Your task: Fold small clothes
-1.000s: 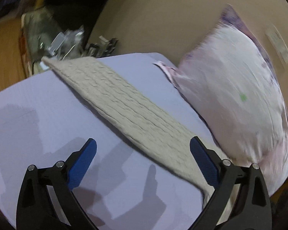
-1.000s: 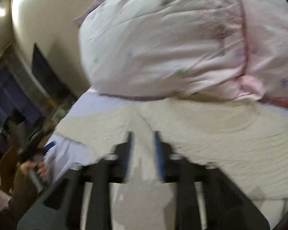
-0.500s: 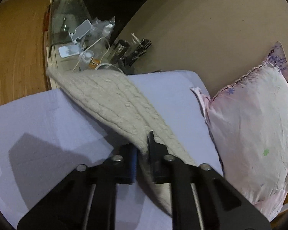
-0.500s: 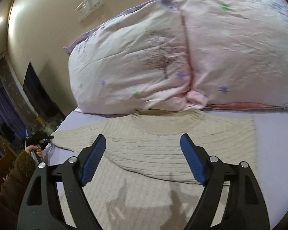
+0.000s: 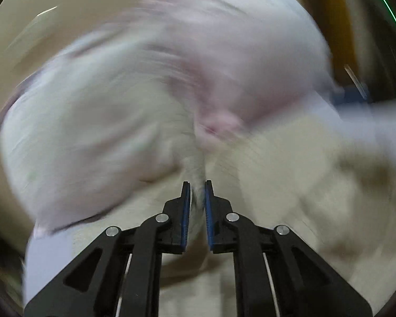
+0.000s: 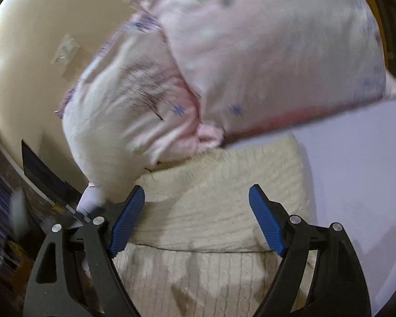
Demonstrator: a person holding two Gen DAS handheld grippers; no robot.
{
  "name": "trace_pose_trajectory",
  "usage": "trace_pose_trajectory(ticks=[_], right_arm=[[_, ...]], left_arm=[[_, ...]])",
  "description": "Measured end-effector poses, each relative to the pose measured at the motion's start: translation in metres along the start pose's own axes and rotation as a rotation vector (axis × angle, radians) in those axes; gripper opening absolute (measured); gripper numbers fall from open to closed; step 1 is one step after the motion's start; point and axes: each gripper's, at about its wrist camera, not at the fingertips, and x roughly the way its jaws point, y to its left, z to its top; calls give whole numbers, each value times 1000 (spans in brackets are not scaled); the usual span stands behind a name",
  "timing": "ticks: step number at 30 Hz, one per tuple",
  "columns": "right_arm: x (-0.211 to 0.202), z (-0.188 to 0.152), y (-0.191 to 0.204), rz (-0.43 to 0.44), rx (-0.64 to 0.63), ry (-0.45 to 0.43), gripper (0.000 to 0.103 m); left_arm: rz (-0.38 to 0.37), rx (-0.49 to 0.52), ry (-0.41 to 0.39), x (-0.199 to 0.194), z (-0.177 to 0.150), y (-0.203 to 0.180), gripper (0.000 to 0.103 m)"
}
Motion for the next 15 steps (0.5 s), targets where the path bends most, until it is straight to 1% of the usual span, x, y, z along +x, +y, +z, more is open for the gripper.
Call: trace_pose_trajectory(ticks=[1,2,4,5,6,7,8,9,10,11,13,15], right_arm=[[4,0,-9,4,34,22,79],[5,0,-15,9,58,34,77],[7,0,-29,15,103,58,71],[9,1,-33,4,115,69,68],[13,1,-37,-13,129,84,61],[17,2,-40,-25,138,91,54],[22,4,-42,-37,147,99,51],[28,6,-43,-47,154,109,47],[38,10,-43,-64,151,125,44],[45,11,-42,-82,141,137,42],[67,13,-35,-130,91,186,34],[85,7,-31,-177,54,240,33]], left_arm=[[-2,47,19,5,-4,-14,11],[-9,62,24,4,-7,-19,11],[-39,-8,6,-13,-17,0,14],[-42,-82,1,-24,-24,22,26],[-45,-132,1,-31,-29,38,40],[-49,-183,5,-38,-37,57,43],[-55,-222,15,-44,-45,70,44],[-70,-268,44,-53,-58,85,44],[-85,-297,66,-58,-67,91,44],[-104,-333,93,-63,-78,99,44],[-146,-398,141,-76,-103,108,45],[-172,-443,170,-88,-125,113,46]])
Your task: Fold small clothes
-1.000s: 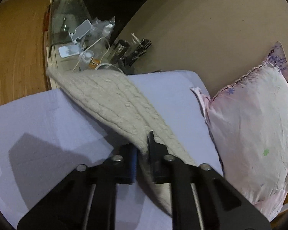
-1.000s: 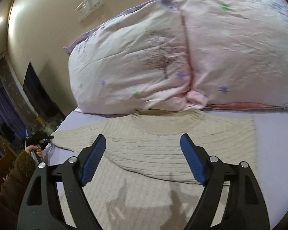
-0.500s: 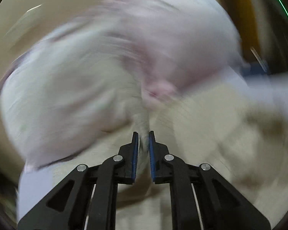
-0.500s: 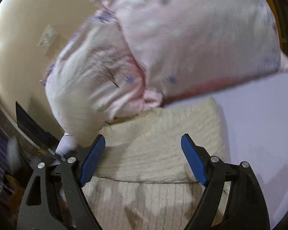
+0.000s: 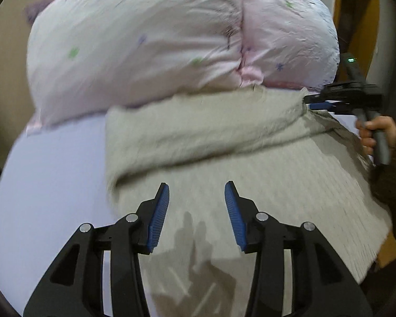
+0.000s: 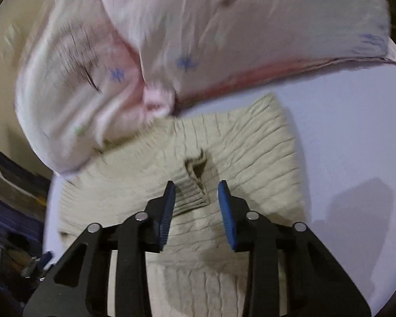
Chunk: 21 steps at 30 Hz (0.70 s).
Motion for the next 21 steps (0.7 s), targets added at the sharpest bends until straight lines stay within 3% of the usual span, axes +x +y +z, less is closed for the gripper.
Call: trace_pose_trajectory(ticks=[2,3,9,11,12,15,16,18,21], right_arm=[[13,-2,7,-26,-28,-2,23],[14,-3,13,-23,-59,-17,8],[-43,-16,12,-15,-46,-191,7],[-56,-22,1,-103,-9,-223,7],[-51,-25,-5,-152,0,-186,8],[-51,-36,-22,-151,76,-78,22],[-63,-46,-24,-116,77,-76,42],[-89,-66,-25,-79,57,-107,70],[-128,-106,-30,-53,27,-102,71]], left_arm=[[-8,-12,13,-4,-11,3,50],[-15,-17,21,-4,-16,3,51],[-36,-79,21,-17,-30,19,56],[-36,-95,14,-22,-34,24,56],[-35,-108,13,-27,-38,28,56],[-57,-159,26,-37,-51,40,56],[-75,-180,30,-43,-57,45,57],[-125,-229,30,-57,-73,56,60],[-174,-270,33,-73,-95,65,63]])
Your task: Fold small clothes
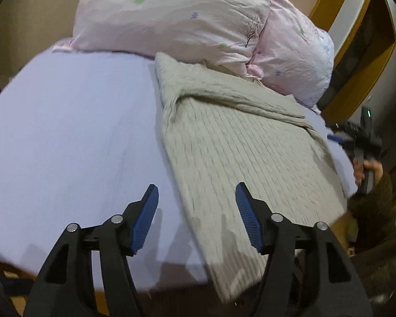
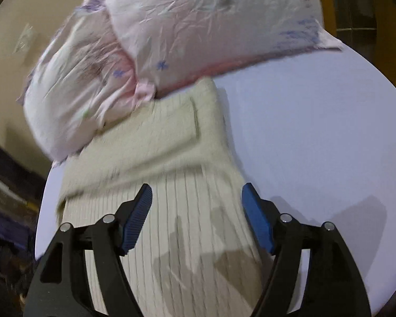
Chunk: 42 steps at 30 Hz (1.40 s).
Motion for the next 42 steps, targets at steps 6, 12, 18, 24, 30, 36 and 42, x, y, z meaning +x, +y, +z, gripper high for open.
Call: trace_pose_trajectory(ticks=[6,12,18,24,30,36,42], right_arm=[[-35,-71,-49,0,49,113,55],[-47,-116,-55,110,70,167,46],[-47,-137,-40,237,68,249,43],[-42,-152,-44,342,196,325,43],[-30,-157,-54,403,274,346,43],[-38,-160,-70,437,322,330,36],[-50,-154,-64,473,285,290,22]], left_arm=[[-34,-16,54,3,-21,-2,62],[-36,-20,100,15,-32,-10,62],[-33,-65,156,7,-46,-17,52],[-134,-205,187,4,-67,-10,52],[-192,-250,229,24,-69,-9,52],[-238,-305,244,32,-73,-5,21],[-291,-320,212,23,-66,-14,11]])
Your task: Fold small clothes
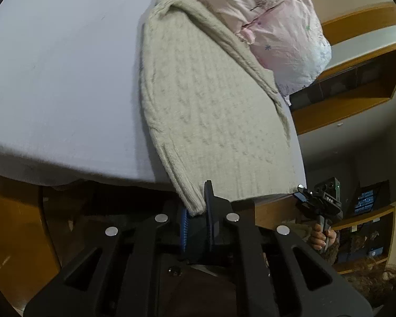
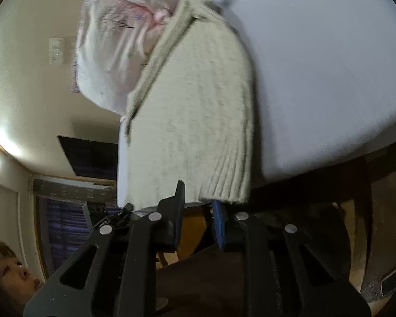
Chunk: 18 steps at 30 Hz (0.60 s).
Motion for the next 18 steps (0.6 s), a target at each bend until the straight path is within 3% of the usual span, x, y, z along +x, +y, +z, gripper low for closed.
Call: trace_pose_trajectory(ticks=[5,8,10,11,14,18], right_arm=[[5,11,-13,-25,45,-2,20],[2,13,-21,5,61,-24,20],[-2,13,-23,0,49,-61,4],[-3,13,-23,-8,34,-74,4],[-10,23,1,47,-47,-126,4],[-18,70,59,109,-193,-228,4]], left_arm=[[28,-8,-3,2,10,1,11],[26,-22,-3,6,13,4,11],[33,-11,-9,6,14,3,10],[33,-3,-13,7,15,1,6],[-15,40,-52,-3,26,-8,5],[-57,107,-182,-29,76,-27,5]])
